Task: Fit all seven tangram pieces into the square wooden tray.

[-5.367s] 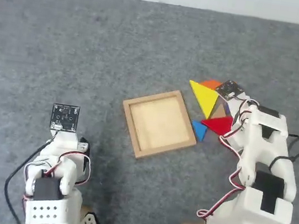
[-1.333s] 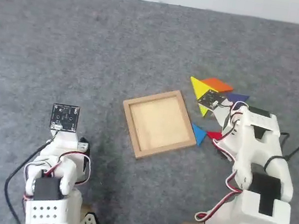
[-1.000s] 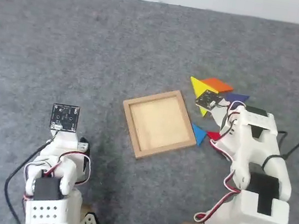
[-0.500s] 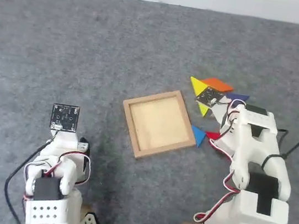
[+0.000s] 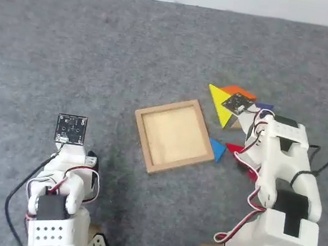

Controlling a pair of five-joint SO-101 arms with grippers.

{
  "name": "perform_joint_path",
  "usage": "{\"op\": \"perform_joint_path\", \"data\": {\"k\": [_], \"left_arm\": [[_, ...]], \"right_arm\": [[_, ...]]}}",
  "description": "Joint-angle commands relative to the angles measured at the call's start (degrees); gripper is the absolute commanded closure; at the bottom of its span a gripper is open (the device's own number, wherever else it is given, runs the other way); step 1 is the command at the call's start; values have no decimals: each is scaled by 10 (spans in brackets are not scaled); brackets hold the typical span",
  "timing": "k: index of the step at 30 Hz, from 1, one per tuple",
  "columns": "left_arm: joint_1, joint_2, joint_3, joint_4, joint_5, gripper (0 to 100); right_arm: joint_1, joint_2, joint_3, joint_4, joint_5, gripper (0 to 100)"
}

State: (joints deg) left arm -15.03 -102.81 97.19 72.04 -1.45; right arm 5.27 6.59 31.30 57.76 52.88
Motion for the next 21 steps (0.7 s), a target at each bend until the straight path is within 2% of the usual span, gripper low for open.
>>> {"op": "perform_joint_path", "data": {"k": [1, 13, 21], "left_arm": [[-3, -11, -7, 2, -1, 907], [-3, -11, -7, 2, -1, 907], [-3, -11, -7, 2, -1, 907]], "right_arm": [[14, -15, -22, -7, -28, 920], [0, -175, -24, 51, -66, 920], [-122, -231, -65, 83, -167, 920]]}}
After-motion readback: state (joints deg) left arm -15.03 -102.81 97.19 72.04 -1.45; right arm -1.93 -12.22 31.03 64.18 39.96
